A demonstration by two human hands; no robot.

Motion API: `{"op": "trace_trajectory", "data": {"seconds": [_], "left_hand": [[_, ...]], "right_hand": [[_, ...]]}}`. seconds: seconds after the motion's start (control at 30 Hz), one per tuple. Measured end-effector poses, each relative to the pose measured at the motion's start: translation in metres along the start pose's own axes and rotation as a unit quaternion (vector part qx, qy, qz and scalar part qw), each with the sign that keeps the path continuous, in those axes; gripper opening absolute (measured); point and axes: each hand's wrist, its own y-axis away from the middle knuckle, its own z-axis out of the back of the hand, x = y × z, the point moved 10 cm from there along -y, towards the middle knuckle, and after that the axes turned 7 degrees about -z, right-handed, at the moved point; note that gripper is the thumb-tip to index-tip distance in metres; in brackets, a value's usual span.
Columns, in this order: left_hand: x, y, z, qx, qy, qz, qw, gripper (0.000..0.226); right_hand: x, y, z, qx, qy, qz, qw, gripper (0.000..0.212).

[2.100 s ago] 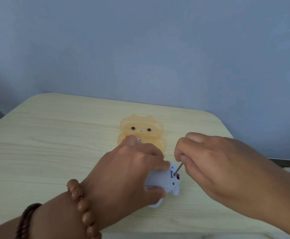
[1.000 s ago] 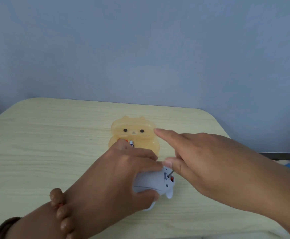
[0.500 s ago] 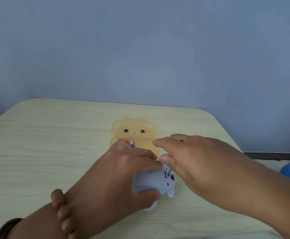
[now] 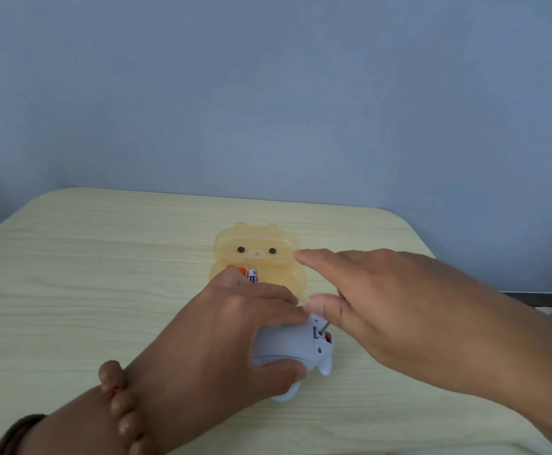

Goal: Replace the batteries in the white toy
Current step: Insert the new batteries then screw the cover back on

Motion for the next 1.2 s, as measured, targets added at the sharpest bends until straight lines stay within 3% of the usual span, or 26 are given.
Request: {"op": "trace_trajectory", "data": {"seconds": [0.1,0.23,0.3,0.33,0.4,0.43,0.5,0.57,0.7,0.77,1.0,1.13,1.2], "left_hand": [[0.004,0.001,0.001,-0.011,0.008,0.013,1.0,0.045],[0.002,0.001,0.001,-0.017,0.009,0.011,1.0,0.047],[0.001,0.0,0.001,-0.018,0.007,0.011,1.0,0.046],[0.001,0.0,0.001,-0.017,0.007,0.01,1.0,0.046],[-0.001,-0.001,0.001,-0.012,0.006,0.003,1.0,0.042],[-0.002,-0.001,0.001,-0.011,0.004,-0.001,1.0,0.04],[-0.001,0.001,0.002,-0.016,0.006,0.003,1.0,0.041],[0.002,0.002,0.005,-0.036,0.016,0.015,0.999,0.047],[0.002,0.002,0.005,-0.038,0.015,0.013,0.999,0.047],[0.002,0.002,0.004,-0.032,0.016,0.013,0.999,0.045],[-0.001,0.002,0.006,-0.032,0.016,0.007,0.999,0.038],[0.002,0.003,0.005,-0.043,0.026,0.017,0.999,0.049],[0.003,0.002,0.005,-0.042,0.027,0.017,0.999,0.049]], "right_hand": [[0.001,-0.005,-0.002,0.008,0.026,0.01,1.0,0.031],[-0.006,-0.006,-0.007,0.051,-0.008,0.002,0.999,0.074],[-0.005,-0.004,-0.01,0.055,0.004,0.0,0.998,0.082],[-0.002,-0.002,-0.01,0.048,0.017,0.006,0.999,0.076],[0.001,-0.001,-0.006,0.033,0.013,0.012,0.999,0.042],[0.0,-0.001,-0.004,0.03,0.006,0.01,0.999,0.038],[0.0,-0.003,-0.003,0.027,0.012,0.012,0.999,0.048],[-0.005,-0.005,-0.007,0.04,-0.014,0.013,0.999,0.029],[-0.006,-0.004,-0.014,0.064,-0.015,0.021,0.998,0.063],[-0.005,-0.003,-0.016,0.063,-0.012,0.02,0.998,0.07],[-0.002,-0.004,-0.007,0.023,-0.067,0.032,0.997,0.034],[-0.004,-0.004,-0.014,0.054,-0.074,0.033,0.995,0.071],[-0.004,-0.003,-0.016,0.052,-0.067,0.031,0.996,0.073]]}}
